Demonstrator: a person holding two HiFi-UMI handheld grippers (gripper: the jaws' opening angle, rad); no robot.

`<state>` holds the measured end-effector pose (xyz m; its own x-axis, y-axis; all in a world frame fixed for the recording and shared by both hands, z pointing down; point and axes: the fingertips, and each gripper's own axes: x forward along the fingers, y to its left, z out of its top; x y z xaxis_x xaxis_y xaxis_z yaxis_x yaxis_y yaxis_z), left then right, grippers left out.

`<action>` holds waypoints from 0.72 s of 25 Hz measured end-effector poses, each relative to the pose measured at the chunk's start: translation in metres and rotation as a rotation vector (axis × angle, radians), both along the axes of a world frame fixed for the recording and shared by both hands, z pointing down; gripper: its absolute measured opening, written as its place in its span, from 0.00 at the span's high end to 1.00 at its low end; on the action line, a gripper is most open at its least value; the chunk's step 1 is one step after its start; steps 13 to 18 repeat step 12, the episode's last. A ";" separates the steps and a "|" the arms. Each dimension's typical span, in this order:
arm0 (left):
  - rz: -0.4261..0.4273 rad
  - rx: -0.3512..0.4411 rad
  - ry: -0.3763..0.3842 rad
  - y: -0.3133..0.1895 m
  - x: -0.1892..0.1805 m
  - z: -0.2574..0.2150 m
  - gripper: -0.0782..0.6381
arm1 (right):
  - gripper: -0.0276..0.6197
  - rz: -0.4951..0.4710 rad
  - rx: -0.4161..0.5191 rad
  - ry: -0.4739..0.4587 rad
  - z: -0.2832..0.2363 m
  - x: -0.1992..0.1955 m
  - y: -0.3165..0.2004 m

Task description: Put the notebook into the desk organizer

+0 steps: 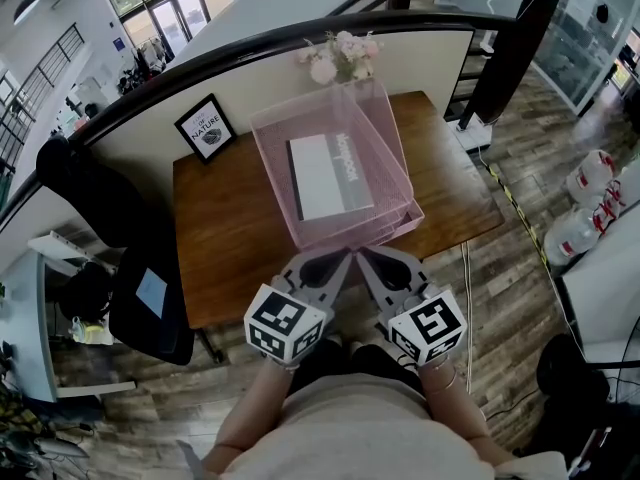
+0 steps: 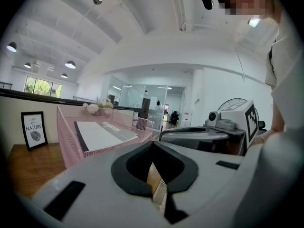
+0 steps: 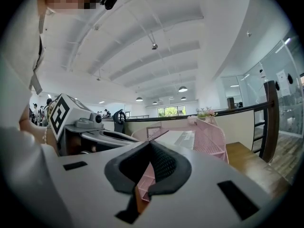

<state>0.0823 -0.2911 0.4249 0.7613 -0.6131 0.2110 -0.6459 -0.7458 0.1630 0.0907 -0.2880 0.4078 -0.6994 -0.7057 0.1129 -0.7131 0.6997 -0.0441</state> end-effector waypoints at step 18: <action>-0.003 -0.003 0.006 -0.002 -0.001 0.001 0.87 | 0.94 -0.009 0.012 0.017 -0.001 -0.002 -0.001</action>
